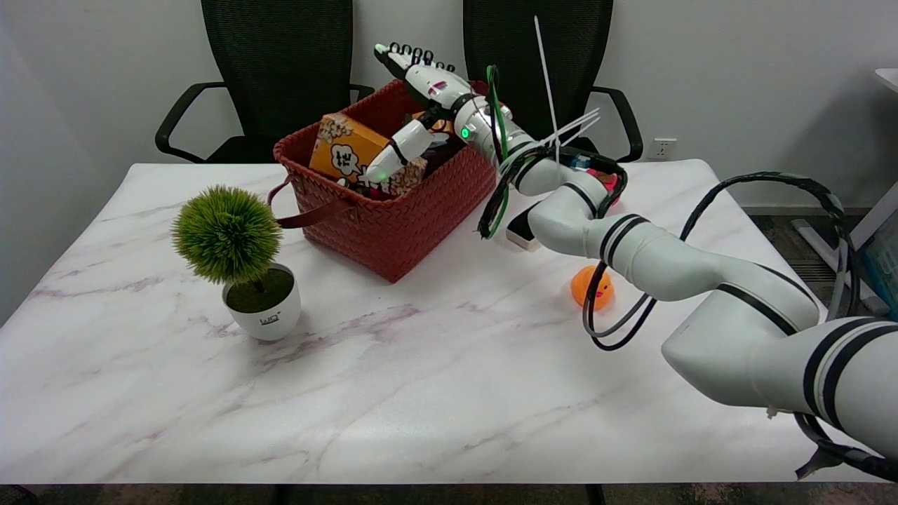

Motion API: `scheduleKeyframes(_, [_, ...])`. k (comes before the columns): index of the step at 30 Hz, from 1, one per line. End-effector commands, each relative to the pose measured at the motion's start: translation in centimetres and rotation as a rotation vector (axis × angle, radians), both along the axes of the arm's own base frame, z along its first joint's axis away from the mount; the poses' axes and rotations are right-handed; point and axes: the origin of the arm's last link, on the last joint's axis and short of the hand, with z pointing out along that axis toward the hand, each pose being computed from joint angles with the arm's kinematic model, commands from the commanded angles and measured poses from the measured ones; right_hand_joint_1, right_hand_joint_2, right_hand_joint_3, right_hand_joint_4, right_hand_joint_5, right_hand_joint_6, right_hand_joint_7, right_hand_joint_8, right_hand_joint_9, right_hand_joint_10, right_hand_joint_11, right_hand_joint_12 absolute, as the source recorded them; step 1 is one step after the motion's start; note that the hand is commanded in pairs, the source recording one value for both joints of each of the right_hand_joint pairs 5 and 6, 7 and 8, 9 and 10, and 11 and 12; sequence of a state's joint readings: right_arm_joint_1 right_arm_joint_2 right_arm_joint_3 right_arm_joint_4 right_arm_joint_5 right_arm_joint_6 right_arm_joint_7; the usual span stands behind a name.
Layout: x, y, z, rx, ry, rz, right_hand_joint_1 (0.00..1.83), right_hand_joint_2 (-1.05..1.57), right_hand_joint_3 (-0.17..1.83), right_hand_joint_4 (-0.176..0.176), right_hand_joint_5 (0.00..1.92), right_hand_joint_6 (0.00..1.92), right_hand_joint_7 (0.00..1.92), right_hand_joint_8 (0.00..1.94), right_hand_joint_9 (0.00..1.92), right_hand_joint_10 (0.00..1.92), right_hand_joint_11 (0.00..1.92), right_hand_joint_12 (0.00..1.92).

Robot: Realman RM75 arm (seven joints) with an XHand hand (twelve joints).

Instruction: Place the popcorn box into the brown storage basket.

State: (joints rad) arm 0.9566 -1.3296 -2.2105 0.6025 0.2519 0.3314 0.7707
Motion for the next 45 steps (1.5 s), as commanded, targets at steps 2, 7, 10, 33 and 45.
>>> scheduleKeyframes(2, [-0.3, 0.0, 1.1, -0.010, -0.126, -0.038, 0.82, 0.04, 0.03, 0.000, 0.00, 0.00, 0.00, 0.00, 0.00, 0.00, 0.00, 0.00])
scheduleKeyframes(7, [-0.1, 0.2, 2.3, -0.031, -0.162, -0.037, 0.74, 0.10, 0.26, 0.000, 0.00, 0.00, 0.00, 0.00, 0.00, 0.00, 0.00, 0.00])
scheduleKeyframes(10, [0.2, 0.6, 4.0, -0.063, -0.284, -0.035, 0.55, 0.26, 0.59, 0.000, 0.00, 0.00, 0.00, 0.00, 0.00, 0.00, 0.00, 0.00])
scheduleKeyframes(33, [3.1, 15.3, 20.9, -0.338, -0.670, 0.337, 0.59, 0.61, 0.05, 0.000, 0.00, 0.00, 0.00, 0.00, 0.00, 0.00, 0.03, 0.03])
scheduleKeyframes(45, [-0.8, 21.5, 24.2, -0.471, -0.736, 0.381, 0.61, 0.62, -0.01, 0.000, 0.00, 0.00, 0.00, 0.00, 0.00, 0.00, 0.05, 0.05])
